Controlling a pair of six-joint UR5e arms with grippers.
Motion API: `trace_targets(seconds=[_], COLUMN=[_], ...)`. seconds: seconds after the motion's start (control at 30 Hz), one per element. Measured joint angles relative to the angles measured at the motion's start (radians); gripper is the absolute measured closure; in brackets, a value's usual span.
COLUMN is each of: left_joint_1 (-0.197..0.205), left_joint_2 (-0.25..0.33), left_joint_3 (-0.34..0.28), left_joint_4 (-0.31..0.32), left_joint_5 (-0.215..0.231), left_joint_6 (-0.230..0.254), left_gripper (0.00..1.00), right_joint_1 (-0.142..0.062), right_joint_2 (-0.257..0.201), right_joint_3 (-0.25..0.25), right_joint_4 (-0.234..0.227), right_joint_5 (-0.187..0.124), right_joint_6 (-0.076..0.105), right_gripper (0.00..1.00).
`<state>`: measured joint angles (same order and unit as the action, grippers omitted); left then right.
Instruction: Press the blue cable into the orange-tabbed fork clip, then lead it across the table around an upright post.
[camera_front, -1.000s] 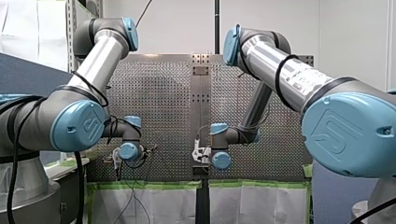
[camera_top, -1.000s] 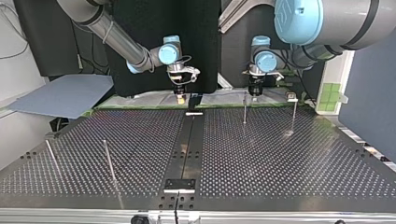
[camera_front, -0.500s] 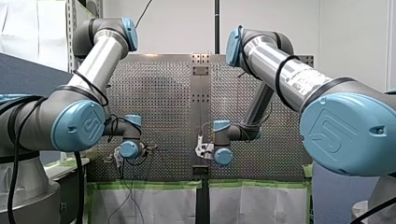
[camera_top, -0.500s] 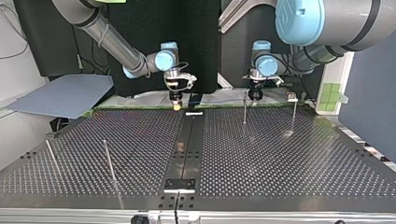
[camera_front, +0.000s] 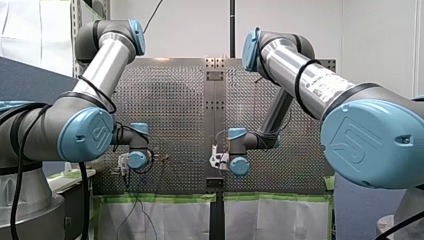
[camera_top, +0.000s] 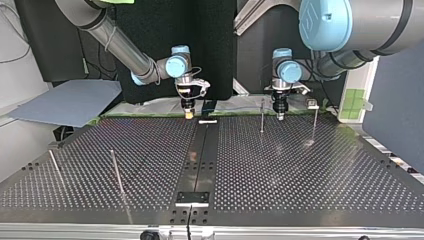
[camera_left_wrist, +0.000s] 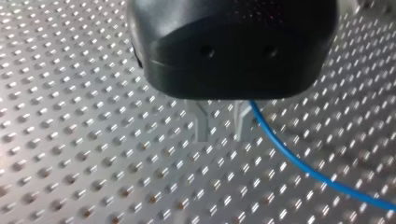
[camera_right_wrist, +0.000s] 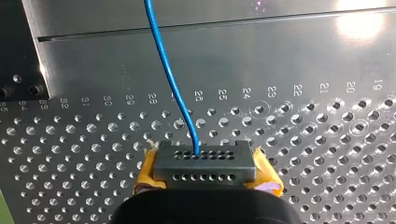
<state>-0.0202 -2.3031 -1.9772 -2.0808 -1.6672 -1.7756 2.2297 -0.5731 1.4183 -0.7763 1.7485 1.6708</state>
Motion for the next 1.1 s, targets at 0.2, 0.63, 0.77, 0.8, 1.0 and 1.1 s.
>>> trace_targets(seconds=[0.2,0.63,0.77,0.8,1.0,1.1], left_joint_1=[0.009,0.012,0.013,0.012,0.011,0.008], left_joint_2=[0.000,0.000,0.000,0.000,0.001,0.003], left_joint_3=[0.000,0.000,-0.001,-0.002,-0.021,-0.032], left_joint_4=[0.005,-0.128,-0.167,-0.178,-0.240,-0.268], left_joint_5=[-0.030,0.020,0.009,0.009,0.039,0.065], left_joint_6=[0.022,0.079,0.094,0.096,0.101,0.103], left_gripper=[0.19,0.00,0.00,0.00,0.00,0.00], right_joint_1=[0.000,0.006,0.007,0.007,0.007,0.007], right_joint_2=[0.000,0.000,0.000,0.000,0.000,0.000], right_joint_3=[0.000,0.000,0.000,0.000,0.000,0.000], right_joint_4=[0.008,0.014,0.017,0.018,0.021,0.021], right_joint_5=[0.000,0.000,0.000,0.000,0.000,0.000], right_joint_6=[0.000,0.000,-0.001,-0.001,-0.001,-0.001], right_gripper=[1.00,1.00,1.00,1.00,1.00,1.00])
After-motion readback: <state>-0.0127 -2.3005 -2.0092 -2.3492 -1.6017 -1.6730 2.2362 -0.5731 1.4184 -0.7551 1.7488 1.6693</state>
